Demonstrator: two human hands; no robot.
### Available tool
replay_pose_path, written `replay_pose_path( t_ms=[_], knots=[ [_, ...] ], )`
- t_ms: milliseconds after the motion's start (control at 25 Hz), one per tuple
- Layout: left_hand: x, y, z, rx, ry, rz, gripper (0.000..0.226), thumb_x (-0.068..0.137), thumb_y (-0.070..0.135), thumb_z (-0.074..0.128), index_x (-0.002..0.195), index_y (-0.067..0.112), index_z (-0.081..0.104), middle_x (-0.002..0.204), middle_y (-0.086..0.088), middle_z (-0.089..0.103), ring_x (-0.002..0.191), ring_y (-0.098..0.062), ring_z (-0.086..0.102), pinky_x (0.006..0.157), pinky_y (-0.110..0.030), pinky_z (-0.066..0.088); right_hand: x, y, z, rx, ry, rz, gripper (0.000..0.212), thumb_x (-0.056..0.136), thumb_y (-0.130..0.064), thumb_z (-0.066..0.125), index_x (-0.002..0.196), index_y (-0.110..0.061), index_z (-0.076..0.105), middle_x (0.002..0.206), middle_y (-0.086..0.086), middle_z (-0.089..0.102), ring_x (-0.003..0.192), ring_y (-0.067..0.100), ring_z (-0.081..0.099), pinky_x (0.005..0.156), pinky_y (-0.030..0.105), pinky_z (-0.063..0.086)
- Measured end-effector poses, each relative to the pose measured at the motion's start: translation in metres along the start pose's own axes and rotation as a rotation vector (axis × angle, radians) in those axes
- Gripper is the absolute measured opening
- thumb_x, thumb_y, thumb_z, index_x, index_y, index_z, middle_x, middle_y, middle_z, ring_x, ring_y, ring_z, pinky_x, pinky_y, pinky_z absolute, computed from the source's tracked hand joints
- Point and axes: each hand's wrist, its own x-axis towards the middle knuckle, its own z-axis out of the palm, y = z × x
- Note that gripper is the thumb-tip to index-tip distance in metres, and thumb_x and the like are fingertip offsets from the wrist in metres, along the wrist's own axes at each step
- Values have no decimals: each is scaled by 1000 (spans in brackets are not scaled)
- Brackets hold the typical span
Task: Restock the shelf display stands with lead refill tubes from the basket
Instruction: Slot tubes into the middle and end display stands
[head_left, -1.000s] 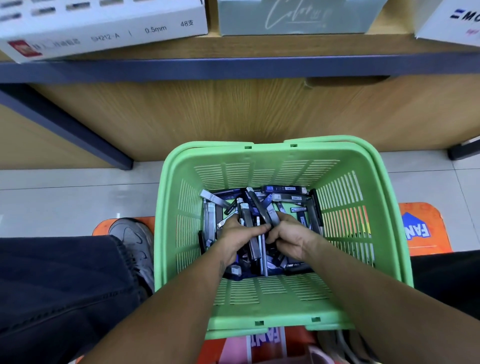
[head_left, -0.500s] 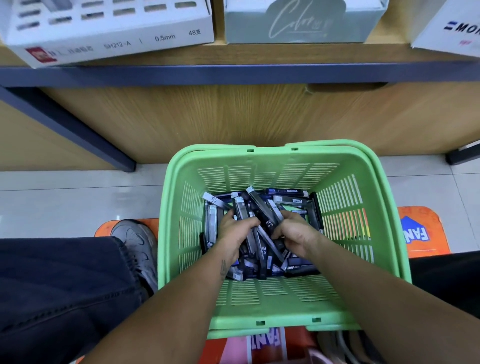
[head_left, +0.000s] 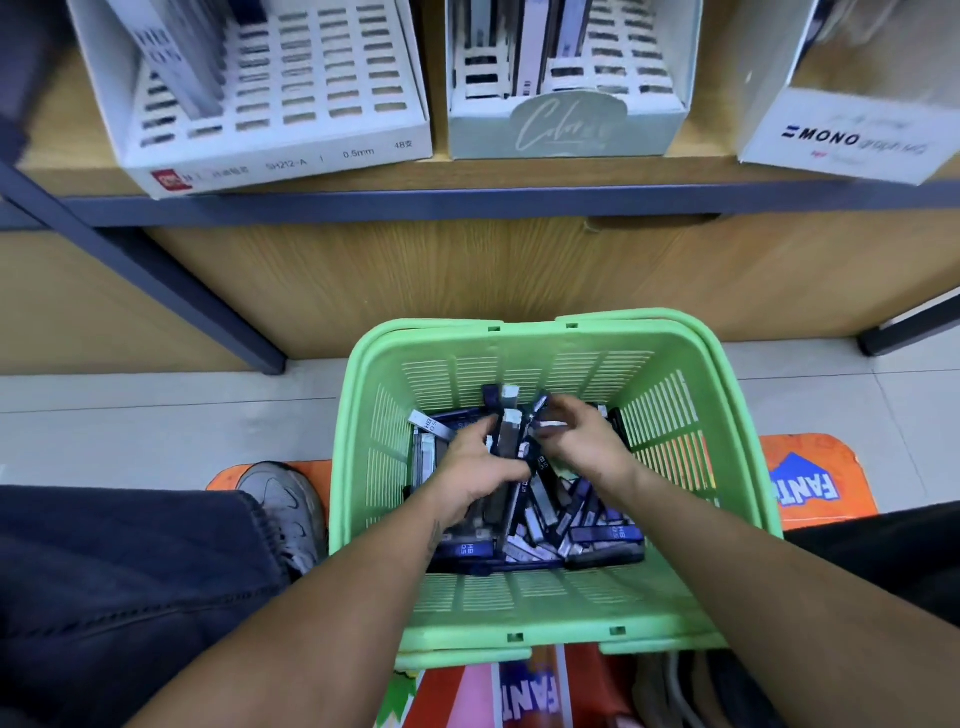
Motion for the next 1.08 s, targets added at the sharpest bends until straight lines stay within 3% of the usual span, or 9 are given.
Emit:
replay_pose_path(
  t_ms=[80,240,400,600,720,840,920,1000,1080],
  knots=[
    [-9,7,-3,105,-76,49,56,70,-3,77,113,28,58,93,1,71,83,-19,72,78,-41,62,-11,-12,-2,183,-92,-14,73,79,25,54,137,-20,53,113,9,71,103,26,68,84,31,57],
    [-17,22,-10,211,-156,25,57,71,-6,75,101,37,54,97,-7,72,88,-26,74,81,-45,61,-19,-30,-3,214,-164,-43,62,79,27,50,125,-13,62,107,14,73,110,30,66,109,48,46],
    [-16,42,-19,349,-272,10,49,68,-8,75,99,26,60,100,-15,73,88,-30,75,79,-49,62,-23,-35,-10,262,-193,-39,48,86,26,45,112,-9,65,114,23,69,109,32,65,106,46,50],
    [-19,50,-22,170,-196,10,43,69,-8,77,101,16,61,98,-16,72,87,-31,75,78,-50,62,-22,-45,-9,461,-149,-66,30,96,14,46,112,-1,66,115,23,71,109,35,67,103,46,52],
    [-17,49,-17,67,-158,4,49,67,-3,82,106,16,59,103,-14,72,91,-32,74,79,-51,61,-18,-48,-8,529,-74,-56,19,100,5,50,106,-1,68,108,22,73,107,38,68,92,44,58],
    [-16,46,-17,-45,-129,-11,98,51,10,92,136,14,45,124,-14,63,101,-29,70,81,-44,61,-15,-50,-7,497,75,-53,13,101,1,52,97,-7,62,92,11,72,84,24,70,77,35,59],
    [-19,44,-20,-143,-156,-10,124,44,17,95,151,17,30,137,-13,52,116,-26,61,98,-40,53,-16,-49,-10,276,132,-43,7,102,-4,53,100,-8,58,89,8,64,73,17,61,71,32,56],
    [-25,41,-23,-254,-157,-9,114,62,9,90,153,8,22,145,-13,43,127,-22,48,109,-33,37,-21,-47,-15,115,32,23,8,103,-6,52,109,-6,57,90,10,61,66,15,56,59,28,49],
    [-31,40,-26,-319,-122,-35,108,64,6,88,151,6,24,144,-17,46,133,-27,46,116,-40,32,-28,-48,-14,80,-113,94,9,103,-5,50,111,-4,55,88,12,61,59,15,55,53,27,43]
  ],
)
